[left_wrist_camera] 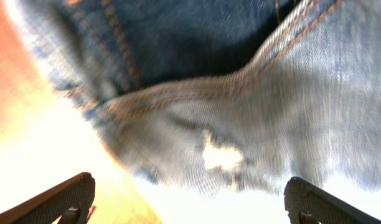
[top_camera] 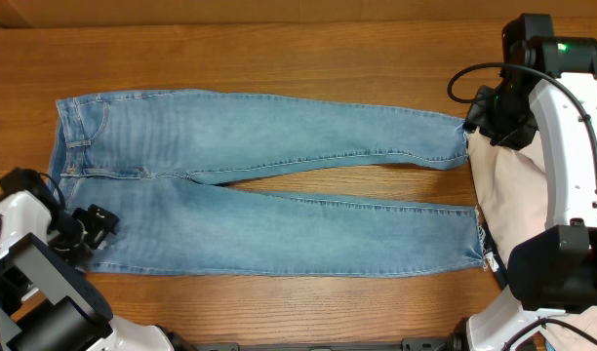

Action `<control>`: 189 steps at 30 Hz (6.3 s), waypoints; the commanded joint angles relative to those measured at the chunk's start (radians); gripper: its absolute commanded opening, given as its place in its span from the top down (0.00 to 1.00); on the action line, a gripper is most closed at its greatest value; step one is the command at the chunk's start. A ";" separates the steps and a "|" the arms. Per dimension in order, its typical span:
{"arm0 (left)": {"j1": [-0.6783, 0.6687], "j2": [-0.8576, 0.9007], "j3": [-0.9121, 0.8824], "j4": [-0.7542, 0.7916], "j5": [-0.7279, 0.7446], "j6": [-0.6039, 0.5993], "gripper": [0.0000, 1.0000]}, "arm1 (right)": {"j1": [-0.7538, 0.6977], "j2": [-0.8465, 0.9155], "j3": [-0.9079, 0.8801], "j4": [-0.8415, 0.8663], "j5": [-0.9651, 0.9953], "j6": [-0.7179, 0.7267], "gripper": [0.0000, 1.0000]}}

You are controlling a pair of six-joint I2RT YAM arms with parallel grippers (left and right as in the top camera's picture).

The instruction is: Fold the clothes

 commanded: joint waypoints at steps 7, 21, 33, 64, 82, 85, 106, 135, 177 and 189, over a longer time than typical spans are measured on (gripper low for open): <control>0.035 -0.163 0.140 -0.119 0.098 0.036 0.00 | -0.089 -0.216 0.009 0.013 -0.126 -0.003 0.34; -0.024 -0.407 0.138 -0.161 0.245 0.119 0.00 | -0.101 -0.442 -0.213 -0.014 -0.202 0.120 0.33; -0.071 -0.403 0.138 -0.145 0.241 0.119 0.00 | -0.102 -0.690 -0.830 0.181 -0.285 0.350 0.34; -0.072 -0.396 0.138 -0.143 0.241 0.118 0.00 | -0.270 -0.716 -1.418 0.710 -0.177 0.595 0.35; -0.071 -0.396 0.138 -0.162 0.196 0.118 0.00 | -0.270 -0.625 -1.398 0.770 -0.179 0.542 0.96; -0.071 -0.396 0.138 -0.171 0.174 0.107 0.00 | -0.270 -0.625 -1.330 0.759 -0.205 0.463 0.96; -0.048 -0.396 -0.108 -0.067 -0.086 -0.130 0.00 | -0.270 -0.622 -1.140 0.687 -0.201 0.336 0.96; 0.153 -0.056 -0.319 0.474 0.070 -0.081 0.08 | -0.270 -0.596 -1.140 0.664 -0.201 0.303 0.96; 0.255 -0.478 0.053 -0.151 -0.070 -0.072 0.93 | -0.270 -0.558 -0.626 0.311 -0.107 0.198 0.96; 0.232 -0.434 0.053 0.056 0.035 -0.095 0.92 | -0.266 -0.201 -0.203 0.134 -0.084 0.062 0.96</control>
